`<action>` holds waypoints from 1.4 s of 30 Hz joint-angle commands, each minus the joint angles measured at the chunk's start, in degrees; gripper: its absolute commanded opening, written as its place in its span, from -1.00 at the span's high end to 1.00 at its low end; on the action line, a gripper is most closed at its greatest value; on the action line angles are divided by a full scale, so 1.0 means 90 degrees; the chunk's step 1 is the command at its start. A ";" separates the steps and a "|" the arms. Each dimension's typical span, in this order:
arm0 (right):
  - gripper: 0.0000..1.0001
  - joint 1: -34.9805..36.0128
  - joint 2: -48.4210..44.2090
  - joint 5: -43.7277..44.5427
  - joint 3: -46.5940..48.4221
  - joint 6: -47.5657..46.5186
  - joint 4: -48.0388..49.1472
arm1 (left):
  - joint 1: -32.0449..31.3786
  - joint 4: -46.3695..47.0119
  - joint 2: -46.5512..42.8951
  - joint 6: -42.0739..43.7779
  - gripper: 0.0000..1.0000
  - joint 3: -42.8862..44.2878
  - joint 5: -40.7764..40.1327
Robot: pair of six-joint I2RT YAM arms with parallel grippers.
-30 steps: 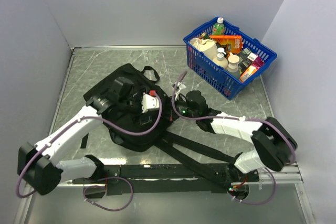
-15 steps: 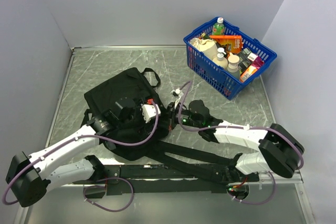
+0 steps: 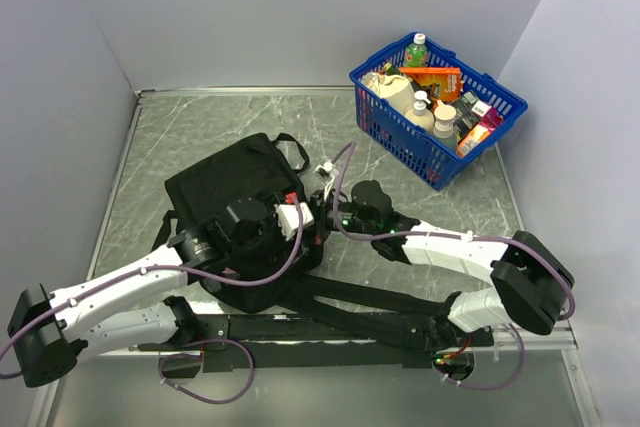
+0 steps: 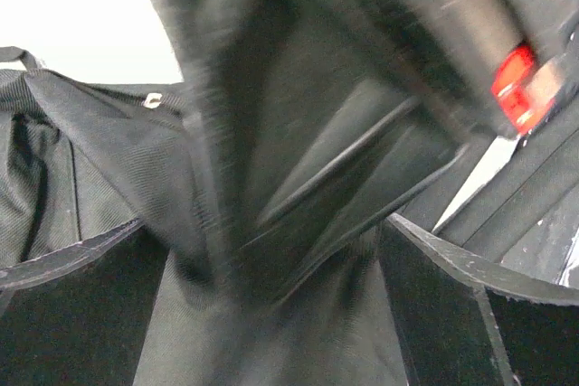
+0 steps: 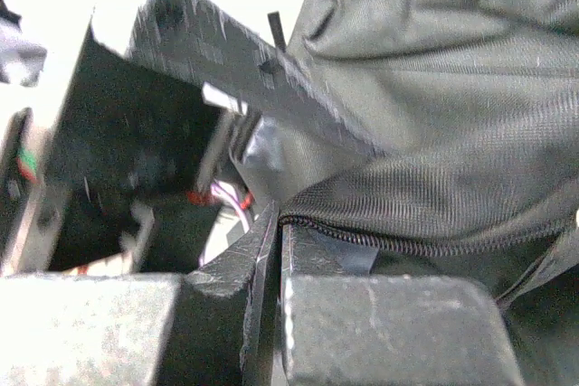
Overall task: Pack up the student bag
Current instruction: Adjust the student bag at the center of the board.
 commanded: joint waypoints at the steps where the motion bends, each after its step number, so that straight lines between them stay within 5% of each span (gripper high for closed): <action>1: 0.98 0.0108 -0.0034 -0.0322 0.0502 0.0445 0.0935 | -0.0235 0.0697 0.0090 -0.0139 -0.93 -0.0037 -0.0619; 3: 0.95 0.0148 -0.0209 -0.0273 0.0385 0.0475 0.0818 | -0.0235 0.1096 0.0148 0.0114 -0.98 -0.0282 -0.1119; 5: 0.90 0.0148 -0.0443 -0.0302 0.0365 0.0475 0.0497 | -0.0235 0.1206 0.0178 0.0301 -0.70 -0.0536 -0.1462; 6: 0.85 0.0157 -0.0522 -0.0331 0.0375 0.0437 0.0312 | -0.0226 0.1458 0.0139 0.0350 0.27 -0.0634 -0.1608; 8: 0.73 0.0157 -0.0795 -0.0535 0.0472 0.0291 -0.0495 | -0.0206 0.1548 0.0003 0.0350 0.95 -0.0878 -0.1990; 15: -0.13 -0.0144 -0.2035 0.0474 0.0931 -0.1426 -0.3892 | 0.0028 0.1538 -0.0446 0.0545 0.98 -0.0947 -0.1981; 18: -0.44 -0.0798 -0.2271 0.0801 0.1322 -0.1672 -0.4231 | 0.0048 0.1149 -0.0593 0.0653 0.98 -0.0986 -0.1476; 22: -0.67 -0.1453 -0.0696 0.0880 0.2499 -0.2102 -0.4494 | 0.0058 0.0650 -0.0867 0.0974 0.98 -0.1054 -0.0167; 24: -0.99 -0.1571 0.0021 0.0850 0.3251 -0.2316 -0.4573 | 0.0048 0.0329 -0.0955 0.1257 0.98 -0.1035 0.0477; 30: -1.00 -0.1571 0.2365 0.0206 0.4593 -0.2435 -0.5247 | 0.0058 -0.0345 -0.1111 0.2146 0.98 -0.0977 0.0823; 42: -1.00 -0.1425 0.4164 -0.1013 0.5531 -0.1947 -0.4799 | 0.0058 -0.0512 -0.1473 0.2870 0.98 -0.1182 0.1291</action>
